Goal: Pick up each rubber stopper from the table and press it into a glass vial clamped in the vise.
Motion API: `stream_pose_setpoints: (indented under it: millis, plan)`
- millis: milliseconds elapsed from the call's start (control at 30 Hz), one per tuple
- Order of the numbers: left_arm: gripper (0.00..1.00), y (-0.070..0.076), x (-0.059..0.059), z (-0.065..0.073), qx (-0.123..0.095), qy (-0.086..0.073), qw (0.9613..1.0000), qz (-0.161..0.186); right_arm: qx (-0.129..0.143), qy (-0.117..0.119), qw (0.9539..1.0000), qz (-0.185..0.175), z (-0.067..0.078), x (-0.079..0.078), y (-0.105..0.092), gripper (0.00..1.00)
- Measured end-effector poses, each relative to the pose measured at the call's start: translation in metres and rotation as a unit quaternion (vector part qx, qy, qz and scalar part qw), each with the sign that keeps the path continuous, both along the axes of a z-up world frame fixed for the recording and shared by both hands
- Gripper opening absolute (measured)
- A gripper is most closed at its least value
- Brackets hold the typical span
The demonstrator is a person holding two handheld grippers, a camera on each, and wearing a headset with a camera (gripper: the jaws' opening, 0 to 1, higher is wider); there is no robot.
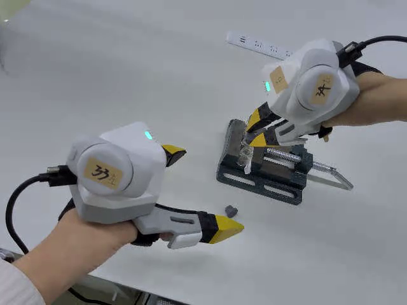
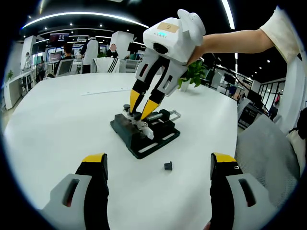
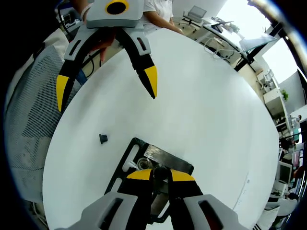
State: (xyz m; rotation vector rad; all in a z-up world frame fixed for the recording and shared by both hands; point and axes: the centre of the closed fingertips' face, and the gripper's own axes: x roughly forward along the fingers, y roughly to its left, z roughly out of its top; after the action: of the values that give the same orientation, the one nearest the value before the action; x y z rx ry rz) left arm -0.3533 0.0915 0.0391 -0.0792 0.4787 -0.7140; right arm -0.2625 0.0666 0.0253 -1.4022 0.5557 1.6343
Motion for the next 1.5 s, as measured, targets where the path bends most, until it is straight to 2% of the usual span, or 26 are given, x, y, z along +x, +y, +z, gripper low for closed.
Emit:
stream_pose_setpoints:
  millis: [100, 200, 267, 333, 367, 467, 500, 567, 667, 767, 833, 1000, 1500]
  plan:
    - [0.87, 0.0, 0.0, 0.0, 0.0, 0.0, 1.0, -0.001, 0.0, 0.002, 1.0, -0.001, 0.0, 0.0, 0.0, 0.1]
    - [0.87, 0.001, 0.0, 0.0, 0.0, -0.001, 1.0, 0.0, 0.006, 0.001, 1.0, -0.005, 0.002, 0.001, 0.0, 0.16]
    - [0.87, 0.001, 0.001, 0.001, 0.0, -0.002, 1.0, 0.0, 0.015, 0.002, 0.9998, -0.012, 0.008, 0.003, 0.001, 0.17]
    - [0.87, 0.002, 0.001, 0.003, 0.0, -0.003, 1.0, 0.001, 0.024, 0.024, 0.9991, -0.024, 0.015, 0.002, 0.002, 0.16]
    - [0.87, 0.003, 0.002, 0.003, 0.0, -0.004, 1.0, 0.002, 0.027, 0.027, 0.9989, -0.028, 0.018, 0.003, 0.003, 0.15]
    - [0.87, 0.004, 0.003, 0.004, 0.002, -0.006, 1.0, 0.002, 0.02, 0.054, 0.9974, -0.043, 0.024, 0.003, 0.0, 0.13]
    - [0.87, 0.006, 0.005, 0.005, 0.002, -0.007, 1.0, 0.003, 0.014, 0.066, 0.9968, -0.043, 0.027, 0.003, -0.001, 0.09]
    - [0.87, 0.009, 0.006, 0.005, 0.002, -0.007, 1.0, 0.003, 0.011, 0.072, 0.9959, -0.055, 0.029, 0.007, -0.001, 0.02]
    - [0.86, 0.011, 0.007, 0.006, 0.004, -0.008, 1.0, 0.003, -0.006, 0.093, 0.9937, -0.062, 0.03, 0.005, -0.003, 0.03]
    - [0.86, 0.012, 0.007, 0.006, 0.005, -0.007, 1.0, 0.004, -0.014, 0.092, 0.9939, -0.059, 0.027, 0.006, -0.002, 0.0]
    - [0.86, 0.012, 0.007, 0.006, 0.005, -0.007, 1.0, 0.005, -0.02, 0.108, 0.9917, -0.067, 0.025, 0.003, -0.001, 0.01]
    - [0.86, 0.015, 0.007, 0.004, 0.005, -0.004, 1.0, 0.007, -0.031, 0.108, 0.9919, -0.059, 0.017, 0.003, 0.002, 0.0]
    - [0.86, 0.017, 0.004, -0.004, 0.001, 0.003, 1.0, 0.008, -0.042, 0.105, 0.9921, -0.056, 0.009, 0.002, -0.001, 0.0]
